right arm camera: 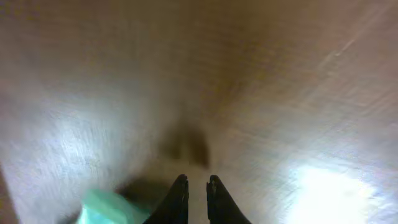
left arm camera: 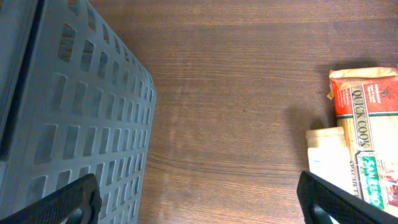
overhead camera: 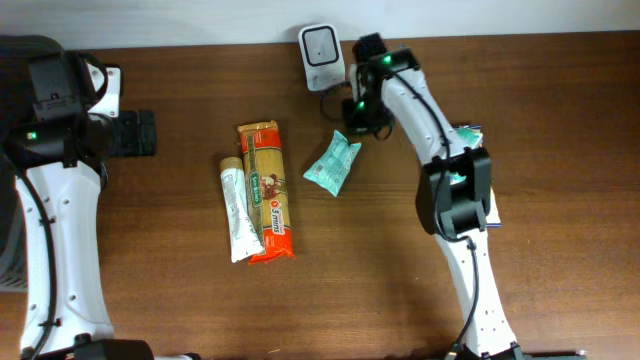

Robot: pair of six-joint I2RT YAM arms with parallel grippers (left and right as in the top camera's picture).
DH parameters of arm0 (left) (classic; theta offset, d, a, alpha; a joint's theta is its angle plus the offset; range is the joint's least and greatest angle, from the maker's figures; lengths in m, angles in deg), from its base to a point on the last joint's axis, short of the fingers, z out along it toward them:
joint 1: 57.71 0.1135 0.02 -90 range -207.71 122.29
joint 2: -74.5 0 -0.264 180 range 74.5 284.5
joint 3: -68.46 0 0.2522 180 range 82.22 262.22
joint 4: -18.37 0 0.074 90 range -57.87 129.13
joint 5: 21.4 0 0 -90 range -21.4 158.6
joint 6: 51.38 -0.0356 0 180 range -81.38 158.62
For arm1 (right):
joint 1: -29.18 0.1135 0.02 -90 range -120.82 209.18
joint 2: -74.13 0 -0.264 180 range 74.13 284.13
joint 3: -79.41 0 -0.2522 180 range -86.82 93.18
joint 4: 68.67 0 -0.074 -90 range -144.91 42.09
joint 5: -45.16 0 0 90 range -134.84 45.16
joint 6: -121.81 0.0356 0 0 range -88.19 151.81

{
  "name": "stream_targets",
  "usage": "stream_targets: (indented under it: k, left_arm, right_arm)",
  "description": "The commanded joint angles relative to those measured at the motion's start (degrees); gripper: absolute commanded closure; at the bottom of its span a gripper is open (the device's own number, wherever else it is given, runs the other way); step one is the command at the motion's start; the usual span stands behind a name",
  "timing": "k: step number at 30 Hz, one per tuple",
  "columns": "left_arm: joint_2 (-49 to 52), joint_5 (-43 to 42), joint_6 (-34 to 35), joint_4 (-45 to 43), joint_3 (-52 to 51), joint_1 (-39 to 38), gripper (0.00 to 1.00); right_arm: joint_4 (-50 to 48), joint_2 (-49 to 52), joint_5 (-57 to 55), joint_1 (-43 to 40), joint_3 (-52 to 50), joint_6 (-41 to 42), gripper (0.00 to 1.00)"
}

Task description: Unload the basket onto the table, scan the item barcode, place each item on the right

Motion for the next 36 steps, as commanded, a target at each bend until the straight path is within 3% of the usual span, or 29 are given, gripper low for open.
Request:
stream_targets:
  k: [1,6,10,15,17,20,24,29,36]
  left_arm:
    - [-0.7,0.2,-0.7,0.0,0.8,0.3,0.00]
    - [-0.7,0.2,-0.7,-0.1,0.8,0.3,0.01]
    - [-0.7,0.2,-0.7,-0.1,0.8,0.3,0.01]
    - [-0.7,0.2,-0.7,-0.1,0.8,0.3,0.01]
    - [-0.7,0.2,-0.7,-0.1,0.8,0.3,0.01]
    - [-0.7,0.2,-0.7,0.0,0.8,0.3,0.01]
    - [-0.7,0.2,-0.7,-0.1,0.8,0.3,0.01]
    - [-0.7,0.2,-0.7,0.0,0.8,0.3,0.01]
    - [-0.7,0.2,-0.7,-0.1,0.8,0.3,0.01]
  right_arm:
    - [3.9,0.1,-0.7,0.4,-0.2,1.1,0.88]
    - [15.7,-0.1,-0.6,-0.6,0.1,-0.1,0.88]
    - [17.2,-0.8,-0.4,-1.3,1.2,-3.0,0.87]
    - [20.0,-7.8,8.4,-5.8,8.3,-10.5,0.67]
    - [22.4,-10.1,13.0,-7.6,9.0,-15.8,0.43]
    - [24.7,-9.4,14.8,-8.3,7.1,-20.7,0.27]
    - [19.8,-8.4,20.0,-7.4,-1.8,-25.8,0.23]
    - [8.1,-8.4,22.0,-5.0,-16.2,-26.4,0.15]
    - [-6.4,-8.4,25.6,-2.6,-30.1,-28.5,0.16]
